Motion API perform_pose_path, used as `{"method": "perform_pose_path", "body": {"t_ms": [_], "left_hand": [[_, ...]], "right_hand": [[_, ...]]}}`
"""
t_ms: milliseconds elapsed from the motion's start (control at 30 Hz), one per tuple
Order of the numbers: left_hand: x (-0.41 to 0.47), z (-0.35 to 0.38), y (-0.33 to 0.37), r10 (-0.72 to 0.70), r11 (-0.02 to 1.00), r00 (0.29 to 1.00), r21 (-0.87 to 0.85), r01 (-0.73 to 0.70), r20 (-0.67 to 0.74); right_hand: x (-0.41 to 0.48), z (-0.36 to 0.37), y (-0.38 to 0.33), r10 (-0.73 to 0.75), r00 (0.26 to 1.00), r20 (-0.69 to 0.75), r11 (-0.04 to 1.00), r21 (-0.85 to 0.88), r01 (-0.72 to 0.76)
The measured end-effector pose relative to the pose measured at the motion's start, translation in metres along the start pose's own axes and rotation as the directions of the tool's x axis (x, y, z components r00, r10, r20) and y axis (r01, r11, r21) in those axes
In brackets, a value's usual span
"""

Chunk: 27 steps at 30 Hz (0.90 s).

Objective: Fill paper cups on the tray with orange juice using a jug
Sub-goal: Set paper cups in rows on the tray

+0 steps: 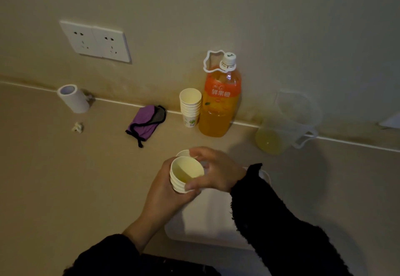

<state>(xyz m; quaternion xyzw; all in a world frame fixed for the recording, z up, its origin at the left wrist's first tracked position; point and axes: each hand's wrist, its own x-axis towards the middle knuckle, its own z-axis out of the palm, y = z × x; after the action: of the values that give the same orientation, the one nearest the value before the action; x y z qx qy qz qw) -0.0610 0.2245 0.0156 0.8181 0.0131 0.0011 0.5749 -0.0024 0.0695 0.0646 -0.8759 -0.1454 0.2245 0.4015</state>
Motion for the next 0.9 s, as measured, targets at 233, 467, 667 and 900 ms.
{"method": "perform_pose_path", "body": {"t_ms": [233,467,667,900], "left_hand": [[-0.001,0.020,0.011,0.062,0.996,0.992,0.056,-0.068,0.108],[-0.005,0.023,-0.008,-0.039,0.992,0.992,0.122,0.024,0.119],[-0.010,0.011,-0.009,-0.082,0.993,0.997,0.085,0.082,0.003],[-0.013,0.005,-0.008,-0.078,0.996,0.996,0.034,0.079,-0.045]], "right_hand": [[-0.018,-0.001,0.019,-0.031,0.991,-0.130,0.999,-0.030,0.027],[-0.031,-0.036,0.030,0.058,0.950,-0.307,0.973,0.230,0.015],[-0.015,-0.036,0.080,0.193,0.905,-0.378,0.980,0.035,-0.194],[0.009,0.021,0.111,0.224,0.929,-0.294,0.968,-0.046,-0.248]]}}
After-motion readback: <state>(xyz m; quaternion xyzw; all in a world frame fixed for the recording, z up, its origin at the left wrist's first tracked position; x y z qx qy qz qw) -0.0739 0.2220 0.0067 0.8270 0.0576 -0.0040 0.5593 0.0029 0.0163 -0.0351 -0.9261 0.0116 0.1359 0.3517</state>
